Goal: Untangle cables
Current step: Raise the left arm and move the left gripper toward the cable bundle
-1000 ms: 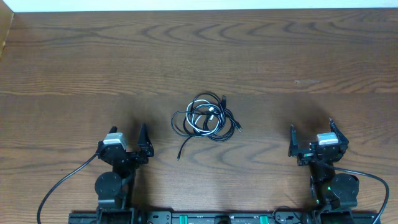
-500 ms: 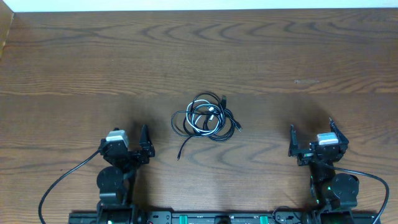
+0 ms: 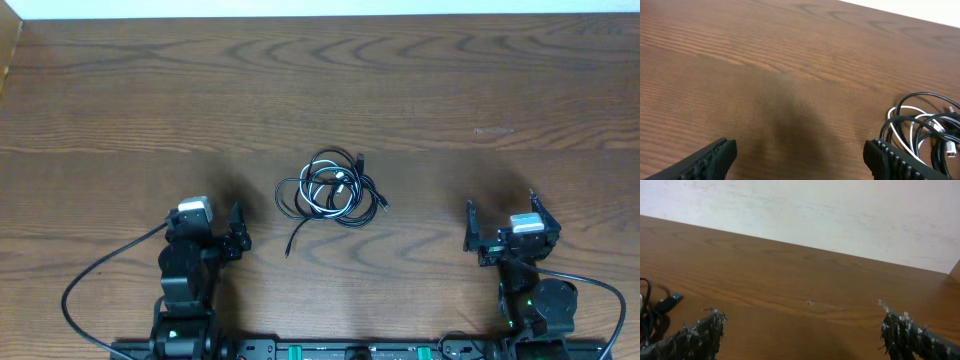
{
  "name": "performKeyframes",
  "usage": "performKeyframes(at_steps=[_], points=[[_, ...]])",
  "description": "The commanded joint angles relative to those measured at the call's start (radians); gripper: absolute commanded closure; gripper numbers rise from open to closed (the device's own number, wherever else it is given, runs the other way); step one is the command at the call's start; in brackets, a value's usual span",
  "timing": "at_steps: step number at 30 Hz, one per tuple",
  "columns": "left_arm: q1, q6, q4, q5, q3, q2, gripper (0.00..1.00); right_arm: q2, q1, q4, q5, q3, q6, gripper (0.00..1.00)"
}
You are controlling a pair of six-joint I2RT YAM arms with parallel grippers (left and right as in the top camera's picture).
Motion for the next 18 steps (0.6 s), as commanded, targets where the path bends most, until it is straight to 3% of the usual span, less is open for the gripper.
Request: performKeyframes(at_steps=[1,10,18], points=[[0.003,0.006,0.004,-0.003,0.068,0.104,0.14,-0.007,-0.005,-0.005,0.011,-0.001,0.011,0.01],[0.003,0.006,0.002,-0.002,0.174,0.356,0.14,-0.007,-0.005,-0.005,0.011,-0.001,0.011,0.01],[0.003,0.034,-0.139,-0.002,0.307,0.501,0.14,-0.007,-0.005,-0.005,0.011,-0.001,0.011,0.01]])
